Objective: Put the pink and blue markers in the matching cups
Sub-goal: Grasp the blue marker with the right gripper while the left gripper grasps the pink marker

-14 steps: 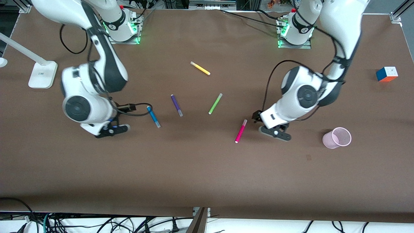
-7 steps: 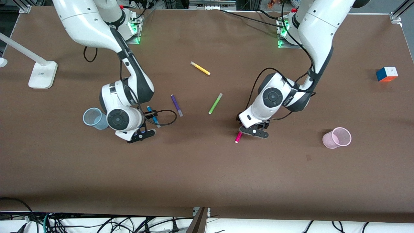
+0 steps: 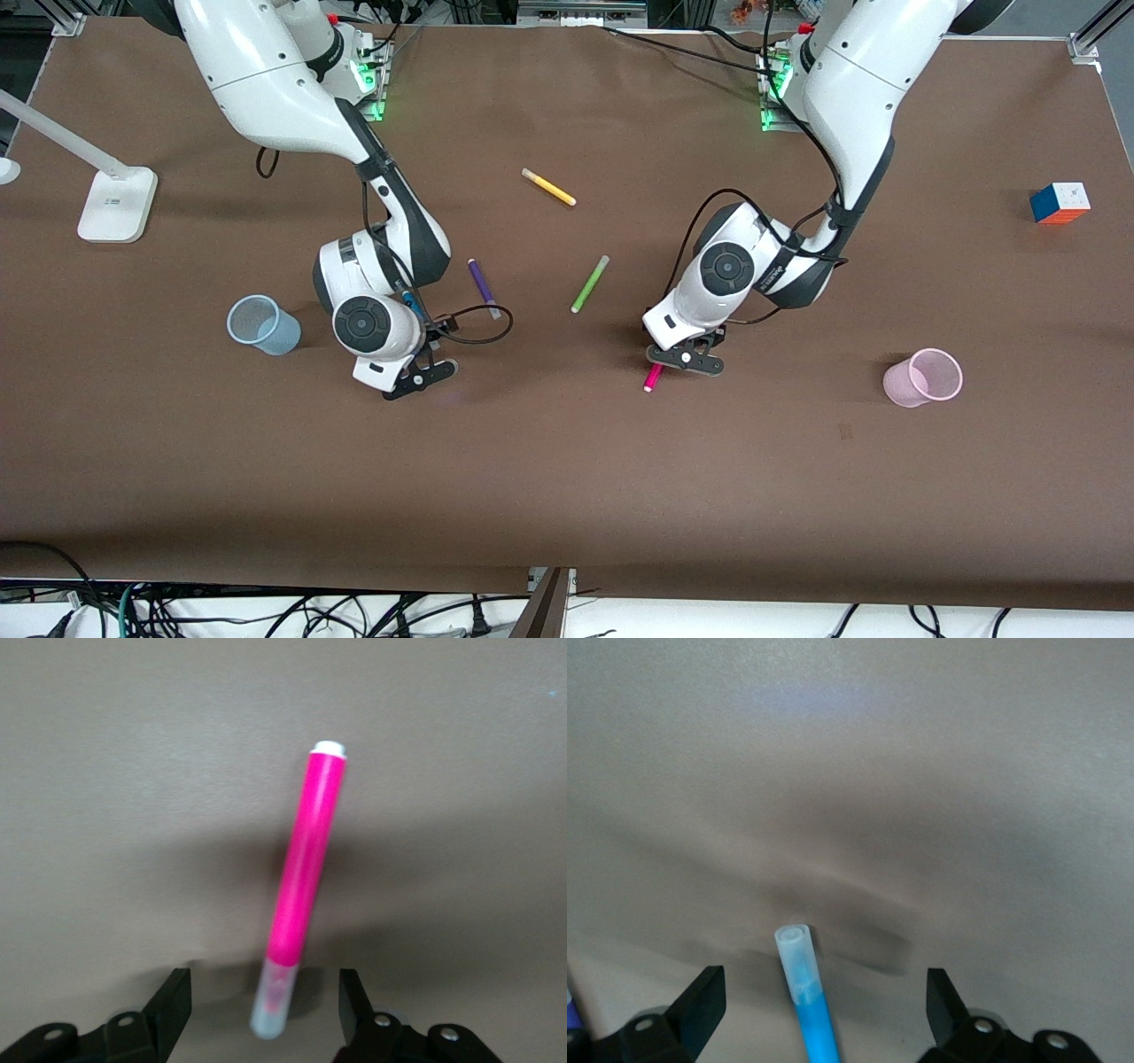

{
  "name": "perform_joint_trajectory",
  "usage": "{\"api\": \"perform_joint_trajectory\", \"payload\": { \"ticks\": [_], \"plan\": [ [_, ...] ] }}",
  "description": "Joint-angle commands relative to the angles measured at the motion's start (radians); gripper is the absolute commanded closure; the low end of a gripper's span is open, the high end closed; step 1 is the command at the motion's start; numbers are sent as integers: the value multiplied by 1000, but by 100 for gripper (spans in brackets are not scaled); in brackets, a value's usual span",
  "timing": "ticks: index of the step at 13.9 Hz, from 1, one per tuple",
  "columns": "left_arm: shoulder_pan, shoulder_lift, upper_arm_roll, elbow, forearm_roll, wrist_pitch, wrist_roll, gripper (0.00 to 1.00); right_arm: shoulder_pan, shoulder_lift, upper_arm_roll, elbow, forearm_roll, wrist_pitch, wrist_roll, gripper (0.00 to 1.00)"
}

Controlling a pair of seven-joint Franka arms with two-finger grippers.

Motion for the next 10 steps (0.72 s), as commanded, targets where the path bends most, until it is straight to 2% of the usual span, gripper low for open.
{"api": "perform_joint_trajectory", "payload": {
  "ticks": [1, 4, 5, 6, 7, 8, 10],
  "plan": [
    [-22, 51, 8, 76, 32, -4, -41, 32, 22, -4, -8, -16, 8, 30, -21, 16],
    [-22, 53, 10, 76, 32, -4, -40, 34, 24, -5, -7, -54, 10, 97, -21, 65],
    [-20, 53, 11, 76, 39, -5, -40, 45, 24, -4, -7, -68, 10, 123, -21, 78],
    [-20, 51, 11, 76, 46, -5, -41, 61, 24, -5, -7, -79, 10, 141, -21, 88],
    [-20, 49, 11, 76, 46, -7, -43, 84, 24, -5, -7, -85, 10, 149, -21, 96],
    [-19, 48, 11, 76, 47, -13, -38, 100, 27, -7, -7, -84, 10, 146, -21, 100],
    [-10, 42, 11, 76, 53, -21, -35, 100, 27, -48, -8, -81, 8, 131, -27, 100]
  ]
}}
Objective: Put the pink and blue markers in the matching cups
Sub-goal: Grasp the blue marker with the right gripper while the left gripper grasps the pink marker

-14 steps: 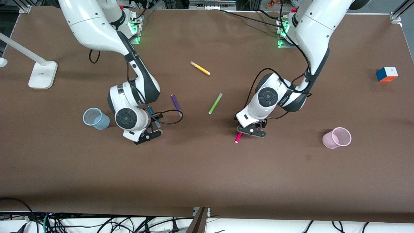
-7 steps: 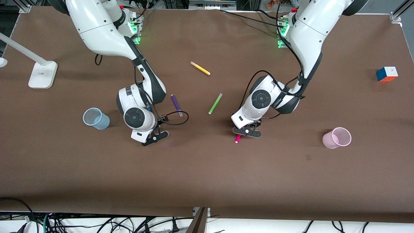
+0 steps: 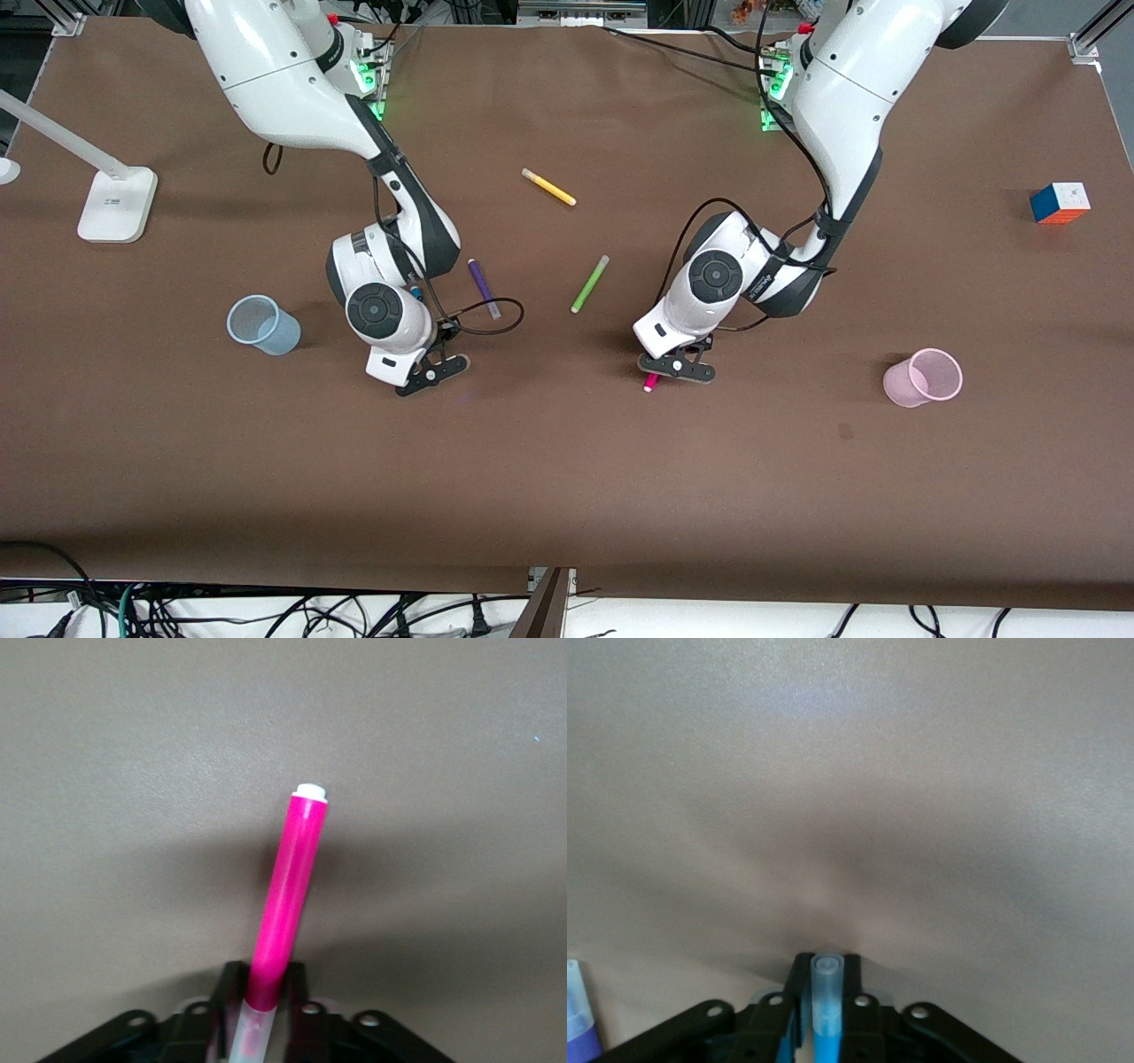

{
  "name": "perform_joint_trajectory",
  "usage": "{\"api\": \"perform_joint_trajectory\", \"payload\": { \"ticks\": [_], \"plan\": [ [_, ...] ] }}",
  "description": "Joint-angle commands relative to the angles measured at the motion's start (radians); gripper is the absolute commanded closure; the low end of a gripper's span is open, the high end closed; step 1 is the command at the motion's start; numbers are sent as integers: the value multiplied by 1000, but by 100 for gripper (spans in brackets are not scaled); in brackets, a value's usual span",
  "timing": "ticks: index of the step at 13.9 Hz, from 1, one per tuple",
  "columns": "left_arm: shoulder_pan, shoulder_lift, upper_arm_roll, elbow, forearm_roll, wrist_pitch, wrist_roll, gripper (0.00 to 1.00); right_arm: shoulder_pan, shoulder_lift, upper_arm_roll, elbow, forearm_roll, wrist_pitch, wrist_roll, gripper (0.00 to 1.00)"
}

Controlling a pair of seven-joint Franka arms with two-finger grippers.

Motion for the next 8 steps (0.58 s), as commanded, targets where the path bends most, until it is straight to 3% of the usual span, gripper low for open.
{"api": "perform_joint_trajectory", "payload": {
  "ticks": [1, 3, 5, 8],
  "plan": [
    [4, 0, 2, 19, 36, -29, -18, 100, 2, -58, -11, -20, 7, 16, -68, 100],
    [5, -24, 1, 51, 36, -116, -10, 100, -13, -126, -18, -9, 19, -33, -180, 100],
    [11, -60, -7, 139, 20, -325, 37, 100, -45, -185, -18, 15, 23, -105, -295, 100],
    [88, -153, -22, 254, -61, -675, 260, 100, -74, -259, -21, 48, 45, -216, -474, 100]
  ]
}}
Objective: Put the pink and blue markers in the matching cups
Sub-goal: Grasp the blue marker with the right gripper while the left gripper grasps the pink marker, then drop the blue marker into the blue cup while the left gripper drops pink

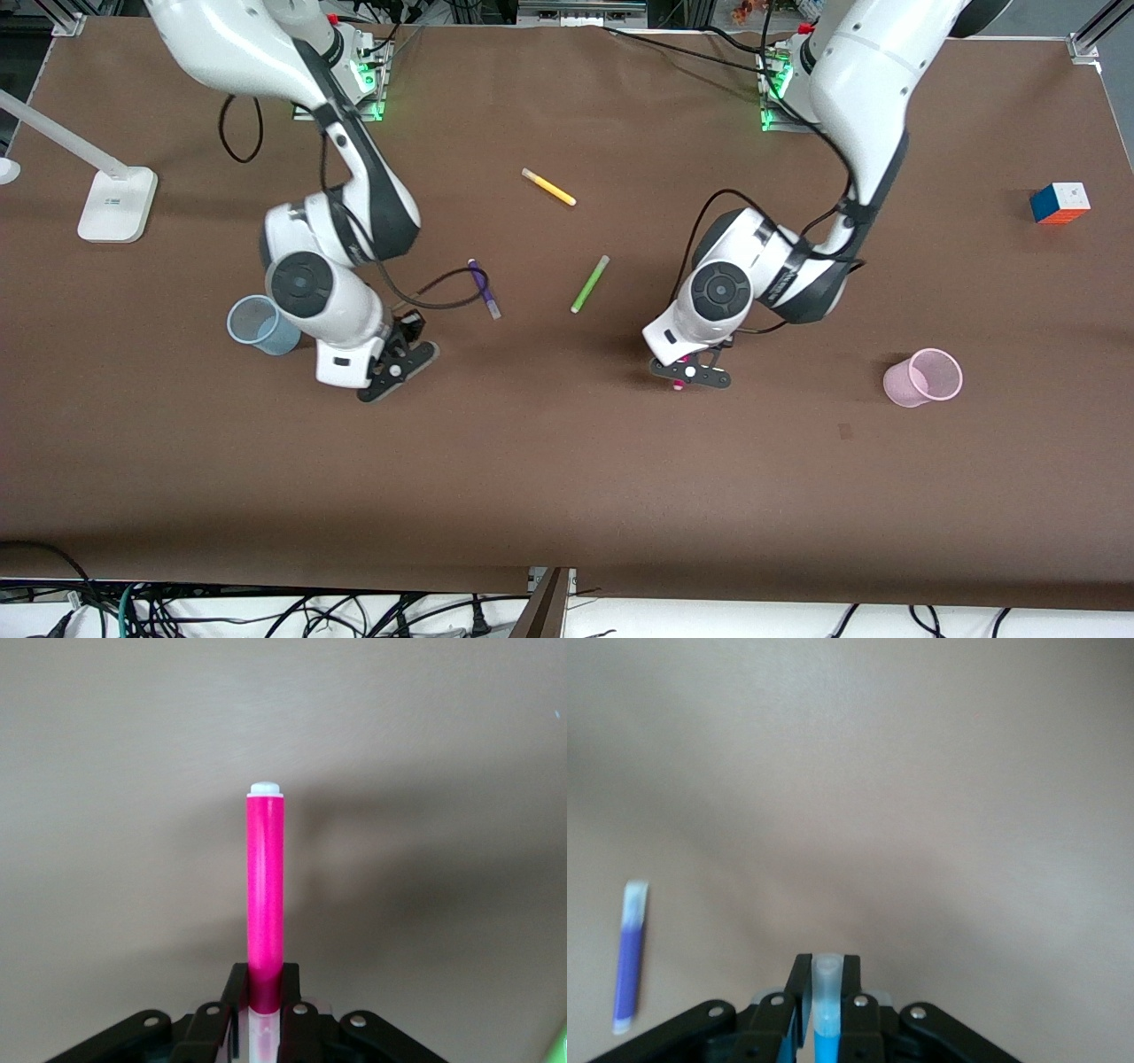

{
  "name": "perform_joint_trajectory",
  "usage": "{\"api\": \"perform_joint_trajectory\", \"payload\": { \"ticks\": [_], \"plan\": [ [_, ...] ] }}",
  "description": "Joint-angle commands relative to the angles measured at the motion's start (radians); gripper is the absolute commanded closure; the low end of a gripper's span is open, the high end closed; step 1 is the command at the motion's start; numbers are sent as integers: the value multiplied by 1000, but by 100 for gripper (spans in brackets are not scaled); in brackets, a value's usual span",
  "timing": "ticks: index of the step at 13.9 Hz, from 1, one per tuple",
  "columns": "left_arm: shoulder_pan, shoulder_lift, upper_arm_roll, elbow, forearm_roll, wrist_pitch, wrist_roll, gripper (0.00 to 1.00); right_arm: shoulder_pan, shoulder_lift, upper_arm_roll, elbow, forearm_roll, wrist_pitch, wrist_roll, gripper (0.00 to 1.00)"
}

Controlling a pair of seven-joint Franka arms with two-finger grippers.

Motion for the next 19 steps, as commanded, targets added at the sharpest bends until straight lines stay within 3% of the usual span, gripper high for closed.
{"api": "perform_joint_trajectory", "payload": {
  "ticks": [1, 4, 5, 7, 10, 14, 19],
  "plan": [
    [82, -109, -12, 86, -53, -294, 224, 100, -47, -78, 2, -1, 70, -92, -215, 100],
    [194, -139, 2, 168, -21, -546, 482, 100, -172, -111, 0, 1, 250, -189, -612, 100],
    [221, -140, 7, 193, 56, -591, 556, 100, -223, -111, 0, 1, 309, -221, -741, 100],
    [248, -136, 8, 204, 192, -618, 679, 100, -317, -103, 4, -1, 416, -279, -983, 100],
    [307, -99, 10, 204, 387, -615, 860, 100, -412, -71, 5, -1, 510, -362, -1255, 100],
    [311, 33, 30, 277, 636, -581, 990, 100, -472, -24, 5, -1, 575, -414, -1522, 100],
    [309, 120, 45, 267, 756, -501, 972, 100, -526, -5, 5, -1, 579, -494, -1634, 100]
  ]
}}
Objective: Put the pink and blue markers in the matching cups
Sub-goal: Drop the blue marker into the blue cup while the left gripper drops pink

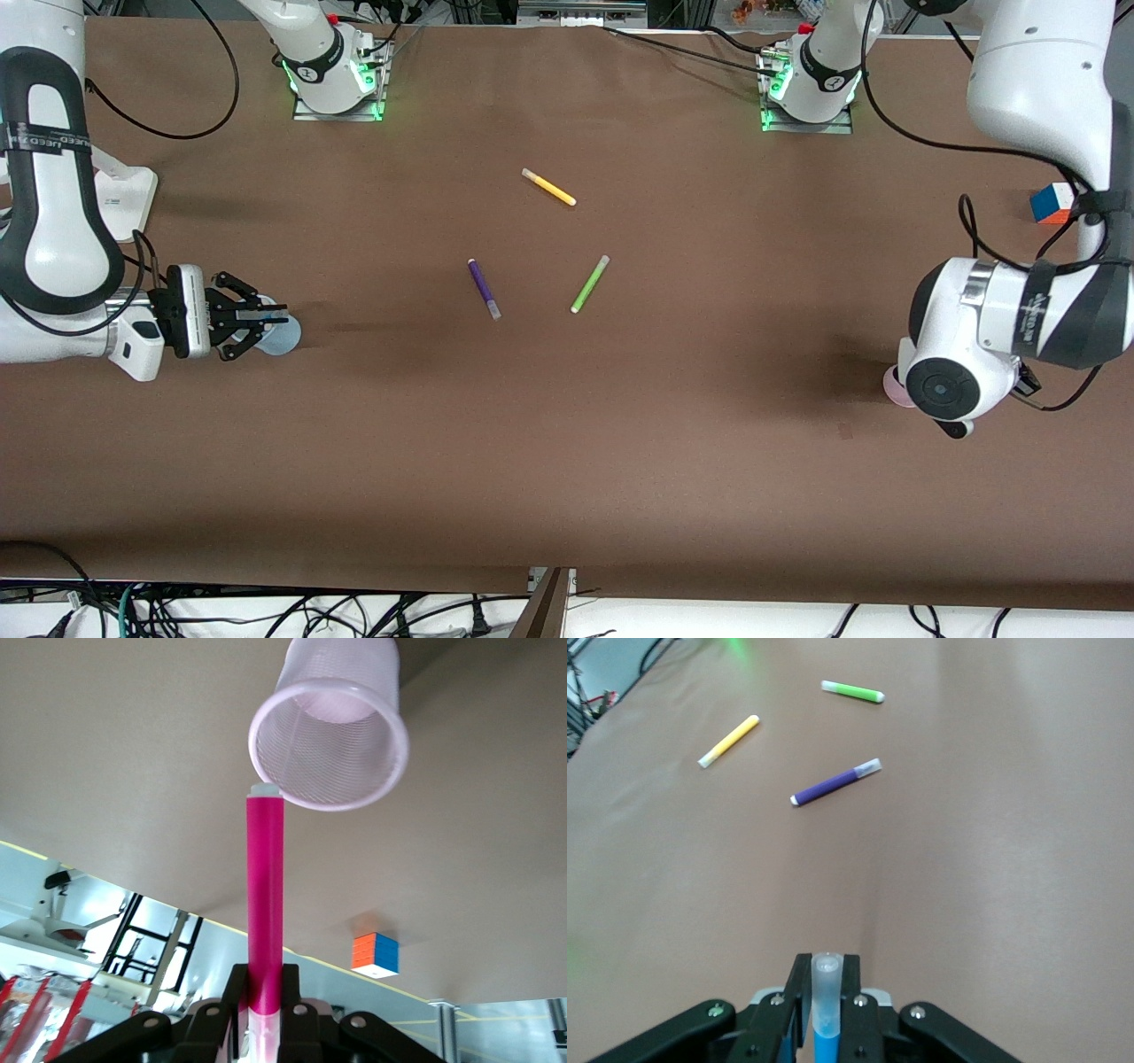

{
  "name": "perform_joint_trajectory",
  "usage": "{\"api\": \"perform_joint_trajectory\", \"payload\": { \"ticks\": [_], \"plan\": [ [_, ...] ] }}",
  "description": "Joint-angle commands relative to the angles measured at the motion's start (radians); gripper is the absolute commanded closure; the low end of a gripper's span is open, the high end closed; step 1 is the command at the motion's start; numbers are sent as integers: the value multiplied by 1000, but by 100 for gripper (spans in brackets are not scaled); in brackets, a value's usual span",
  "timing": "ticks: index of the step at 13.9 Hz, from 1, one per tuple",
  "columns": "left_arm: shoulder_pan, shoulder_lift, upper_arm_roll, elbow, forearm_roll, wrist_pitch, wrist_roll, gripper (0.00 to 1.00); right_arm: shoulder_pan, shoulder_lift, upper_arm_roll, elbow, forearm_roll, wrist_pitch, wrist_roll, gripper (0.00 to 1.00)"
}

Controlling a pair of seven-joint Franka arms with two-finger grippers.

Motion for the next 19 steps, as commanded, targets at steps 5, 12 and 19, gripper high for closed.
{"api": "perform_joint_trajectory", "payload": {
  "ticks": [5, 12, 19],
  "plan": [
    [-6, 80, 3, 38, 62, 35, -15, 100, -79, 18, 16, -2, 30, -78, -133, 100],
    [-20, 108, 3, 38, 85, 44, -56, 42, -85, 40, 16, 62, 30, -77, 51, 0],
    [-73, 45, -19, 50, 59, -46, -64, 0, -79, -5, 13, 183, -19, -140, 728, 0]
  ]
}}
